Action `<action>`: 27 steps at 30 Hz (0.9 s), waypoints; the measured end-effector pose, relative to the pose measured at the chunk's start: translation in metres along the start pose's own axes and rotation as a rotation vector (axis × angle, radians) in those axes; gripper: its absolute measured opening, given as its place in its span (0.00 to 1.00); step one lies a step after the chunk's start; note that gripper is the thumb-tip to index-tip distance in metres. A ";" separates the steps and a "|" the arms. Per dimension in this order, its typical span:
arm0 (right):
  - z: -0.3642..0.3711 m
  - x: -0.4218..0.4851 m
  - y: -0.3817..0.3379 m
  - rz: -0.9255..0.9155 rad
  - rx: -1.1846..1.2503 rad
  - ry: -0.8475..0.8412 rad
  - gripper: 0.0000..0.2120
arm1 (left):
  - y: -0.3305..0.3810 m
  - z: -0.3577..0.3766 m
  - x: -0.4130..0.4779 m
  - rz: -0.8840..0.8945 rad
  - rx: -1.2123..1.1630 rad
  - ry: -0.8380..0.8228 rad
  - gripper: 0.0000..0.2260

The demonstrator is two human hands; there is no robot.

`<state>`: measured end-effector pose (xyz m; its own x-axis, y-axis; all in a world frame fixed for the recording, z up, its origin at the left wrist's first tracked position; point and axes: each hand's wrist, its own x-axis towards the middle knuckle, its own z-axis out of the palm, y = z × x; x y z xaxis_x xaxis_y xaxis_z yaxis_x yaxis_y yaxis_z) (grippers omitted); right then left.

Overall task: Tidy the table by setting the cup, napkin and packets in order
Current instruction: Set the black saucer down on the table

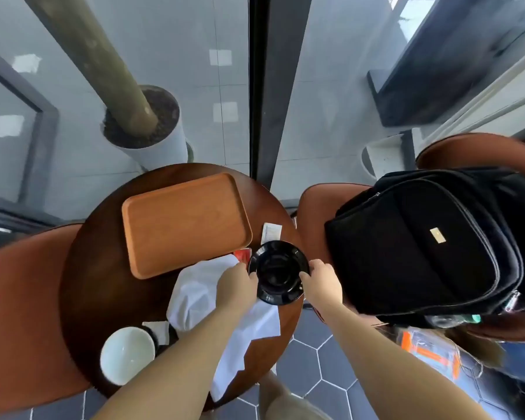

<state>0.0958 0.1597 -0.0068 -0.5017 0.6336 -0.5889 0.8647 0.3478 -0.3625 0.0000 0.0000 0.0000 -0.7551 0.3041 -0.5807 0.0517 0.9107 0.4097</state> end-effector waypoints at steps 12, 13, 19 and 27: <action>0.002 0.021 0.010 0.054 0.061 -0.053 0.09 | 0.001 0.017 0.018 -0.143 -0.115 -0.001 0.08; 0.001 0.022 0.010 0.055 0.067 -0.058 0.10 | 0.002 0.017 0.019 -0.150 -0.120 0.002 0.06; -0.007 0.020 0.008 0.086 0.190 -0.063 0.14 | 0.004 0.010 0.014 -0.148 -0.201 0.028 0.03; -0.020 0.008 -0.020 0.008 0.294 -0.046 0.15 | -0.003 -0.024 0.005 -0.234 -0.582 0.012 0.07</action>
<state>0.0755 0.1714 0.0100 -0.5011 0.6012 -0.6225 0.8277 0.1229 -0.5475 -0.0192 -0.0080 0.0124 -0.7108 0.1084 -0.6949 -0.4778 0.6506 0.5903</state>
